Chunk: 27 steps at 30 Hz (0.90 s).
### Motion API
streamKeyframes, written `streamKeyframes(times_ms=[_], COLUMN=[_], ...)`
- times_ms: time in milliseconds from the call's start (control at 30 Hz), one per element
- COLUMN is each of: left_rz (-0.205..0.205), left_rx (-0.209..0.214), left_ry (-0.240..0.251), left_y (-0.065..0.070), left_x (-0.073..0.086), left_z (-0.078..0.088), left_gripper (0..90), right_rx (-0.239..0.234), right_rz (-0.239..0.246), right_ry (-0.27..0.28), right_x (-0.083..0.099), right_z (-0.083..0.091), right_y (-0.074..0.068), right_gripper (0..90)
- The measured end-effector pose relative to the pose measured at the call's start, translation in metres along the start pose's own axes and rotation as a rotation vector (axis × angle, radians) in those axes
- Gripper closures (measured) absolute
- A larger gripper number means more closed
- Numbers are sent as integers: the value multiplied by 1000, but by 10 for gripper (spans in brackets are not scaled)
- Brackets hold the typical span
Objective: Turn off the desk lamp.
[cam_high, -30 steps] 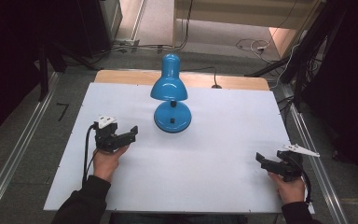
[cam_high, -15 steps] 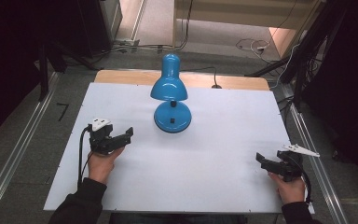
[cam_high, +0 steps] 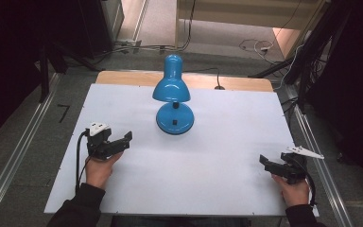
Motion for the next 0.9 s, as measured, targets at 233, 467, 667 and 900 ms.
streamKeyframes(times_ms=[233, 467, 667, 900], left_rz=[1, 4, 0, 2], left_rx=[-1, -2, -7, -12], left_ry=[1, 3, -2, -8], left_y=[-2, -4, -7, -9], left_x=[1, 4, 7, 10], left_z=[4, 9, 12, 15], left_gripper=[186, 186, 186, 186], right_rx=[0, 0, 0, 1], right_rz=[1, 0, 5, 2], right_ry=[-1, -1, -1, -2], right_x=[0, 0, 0, 0], right_z=[0, 0, 0, 0], right_y=[0, 0, 0, 0], right_gripper=[65, 64, 65, 65])
Point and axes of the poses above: each handheld gripper's, and its own axes: z roughly backward along the jaws, x roughly out of its underside, y roughly to its right, the point moved 4 cm from there along -z, roughly forward along the jaws, and after that the axes turned 2 degrees about -z, right-handed, at the moved point
